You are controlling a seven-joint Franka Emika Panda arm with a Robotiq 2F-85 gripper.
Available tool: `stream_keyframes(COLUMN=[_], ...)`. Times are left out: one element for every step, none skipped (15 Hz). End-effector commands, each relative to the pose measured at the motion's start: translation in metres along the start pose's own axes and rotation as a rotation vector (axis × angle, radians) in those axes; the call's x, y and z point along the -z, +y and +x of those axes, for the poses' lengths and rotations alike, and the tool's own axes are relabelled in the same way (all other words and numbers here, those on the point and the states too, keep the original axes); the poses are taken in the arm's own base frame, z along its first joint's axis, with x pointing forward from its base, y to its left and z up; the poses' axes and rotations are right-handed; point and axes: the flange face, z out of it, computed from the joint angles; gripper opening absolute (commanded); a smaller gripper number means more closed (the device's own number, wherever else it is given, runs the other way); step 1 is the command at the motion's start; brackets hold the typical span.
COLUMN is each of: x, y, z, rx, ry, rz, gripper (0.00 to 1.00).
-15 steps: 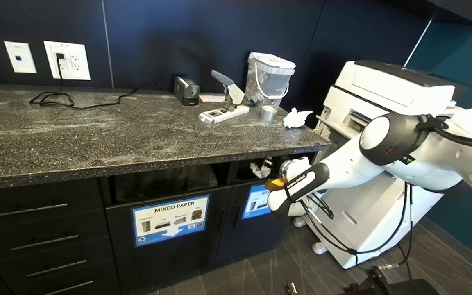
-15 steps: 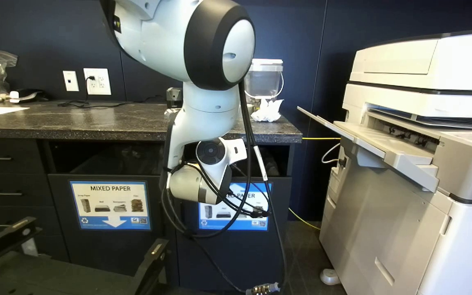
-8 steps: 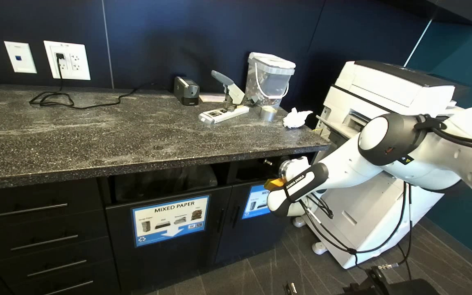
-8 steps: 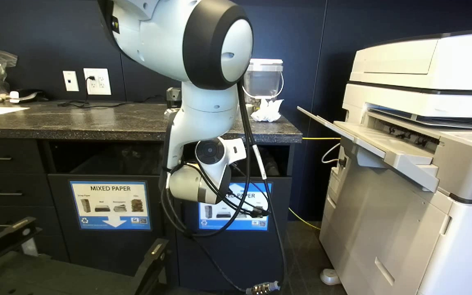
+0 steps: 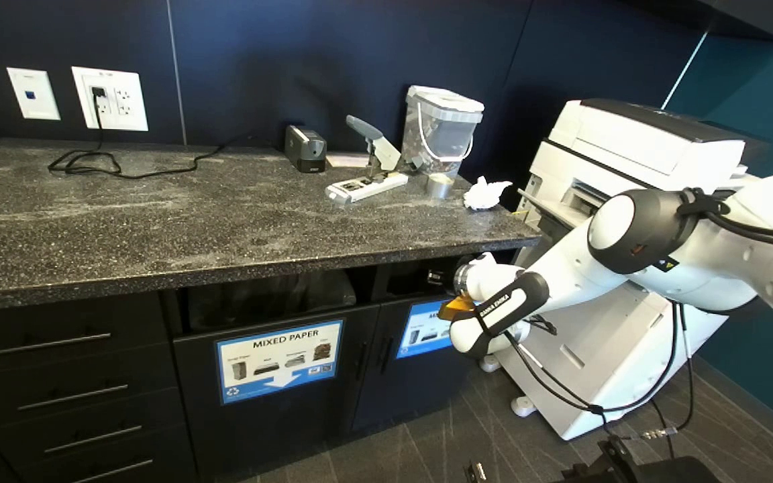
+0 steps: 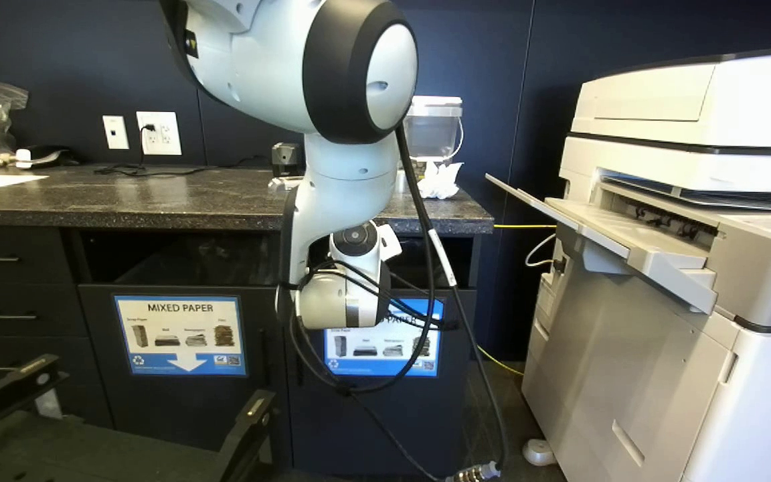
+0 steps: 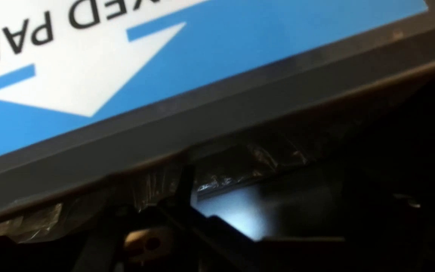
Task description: Put the papers in the bin to the right
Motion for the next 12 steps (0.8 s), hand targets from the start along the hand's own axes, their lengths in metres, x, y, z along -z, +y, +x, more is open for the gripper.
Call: stream_keyframes(x=[0.004, 0.008, 0.016, 0.024, 0.031, 0.039, 0.048, 0.057, 0.067, 0.074, 0.082, 0.090], y=[0.003, 0.002, -0.001, -0.005, -0.007, -0.010, -0.011, -0.014, -0.016, -0.017, -0.018, -0.020], z=[0.005, 0.004, 0.002, 0.001, 0.001, 0.000, 0.000, 0.002, 0.004, 0.005, 0.010, 0.015], rx=[0.178, 0.224, 0.269, 0.317, 0.370, 0.421, 0.476, 0.528, 0.576, 0.614, 0.638, 0.654], ry=[-0.092, -0.121, -0.154, -0.184, -0.210, -0.234, -0.252, -0.270, -0.291, -0.306, -0.323, -0.352], rz=[0.031, 0.053, 0.083, 0.109, 0.130, 0.154, 0.175, 0.196, 0.211, 0.223, 0.225, 0.215], gripper=[1.00, 1.00, 1.00, 1.00, 1.00, 1.00, 1.00, 1.00, 1.00, 1.00, 1.00, 1.00])
